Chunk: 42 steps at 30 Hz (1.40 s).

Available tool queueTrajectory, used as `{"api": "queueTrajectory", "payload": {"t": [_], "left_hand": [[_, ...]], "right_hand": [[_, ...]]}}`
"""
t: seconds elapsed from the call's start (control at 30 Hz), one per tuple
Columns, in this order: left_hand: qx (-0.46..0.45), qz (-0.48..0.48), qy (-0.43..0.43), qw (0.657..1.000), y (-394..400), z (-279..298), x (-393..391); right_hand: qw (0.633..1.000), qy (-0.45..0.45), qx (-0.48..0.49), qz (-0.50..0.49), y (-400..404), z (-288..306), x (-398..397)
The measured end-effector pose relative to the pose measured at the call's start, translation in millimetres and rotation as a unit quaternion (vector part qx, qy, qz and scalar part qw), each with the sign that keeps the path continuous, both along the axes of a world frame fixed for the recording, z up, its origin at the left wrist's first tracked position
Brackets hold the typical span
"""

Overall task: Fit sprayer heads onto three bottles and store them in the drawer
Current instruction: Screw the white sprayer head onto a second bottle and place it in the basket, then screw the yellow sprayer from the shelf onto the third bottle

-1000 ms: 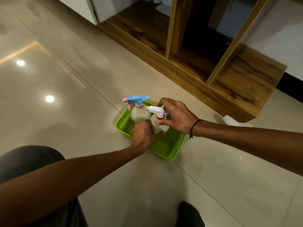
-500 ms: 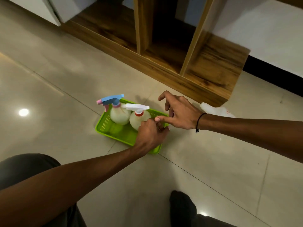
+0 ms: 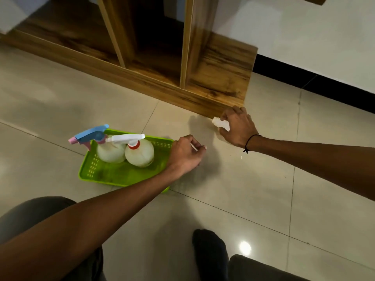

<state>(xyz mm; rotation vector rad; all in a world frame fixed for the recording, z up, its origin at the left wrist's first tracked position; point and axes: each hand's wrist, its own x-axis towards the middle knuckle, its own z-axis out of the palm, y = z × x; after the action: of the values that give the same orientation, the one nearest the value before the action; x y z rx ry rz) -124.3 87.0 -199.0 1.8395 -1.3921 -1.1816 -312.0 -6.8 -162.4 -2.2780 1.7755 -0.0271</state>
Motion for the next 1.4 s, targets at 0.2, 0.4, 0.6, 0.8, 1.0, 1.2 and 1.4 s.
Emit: {"api": "queueTrajectory", "payload": {"t": [0.2,0.4,0.6,0.8,1.0,1.2,1.4], "left_hand": [[0.002,0.030,0.045,0.999,-23.8,1.0,-6.7],[0.011,0.067,0.063,0.996,-39.7,-5.2,-3.7],[0.037,0.074,0.045,0.996,-42.8,-17.9,-7.2],[0.070,0.057,-0.050,0.995,-47.1,-9.7,-9.3],[0.097,-0.024,-0.095,0.990,-35.8,17.2,-3.3],[0.120,0.018,-0.029,0.992,-21.2,101.2,32.7],[0.144,0.027,-0.020,0.989,-26.3,230.2,66.6]], "right_hand": [[0.988,0.141,0.056,0.008,-12.9,-15.1,-12.7],[0.978,0.126,0.165,-0.034,-11.5,-35.5,-22.0],[0.978,0.039,0.203,-0.019,4.2,-56.0,-8.0],[0.969,-0.135,0.190,-0.077,14.8,-41.3,15.4],[0.965,-0.203,0.144,-0.085,41.6,-17.3,52.0],[0.958,-0.237,0.145,-0.072,50.9,48.5,91.9],[0.953,-0.259,0.150,-0.053,45.0,172.5,121.1]]}}
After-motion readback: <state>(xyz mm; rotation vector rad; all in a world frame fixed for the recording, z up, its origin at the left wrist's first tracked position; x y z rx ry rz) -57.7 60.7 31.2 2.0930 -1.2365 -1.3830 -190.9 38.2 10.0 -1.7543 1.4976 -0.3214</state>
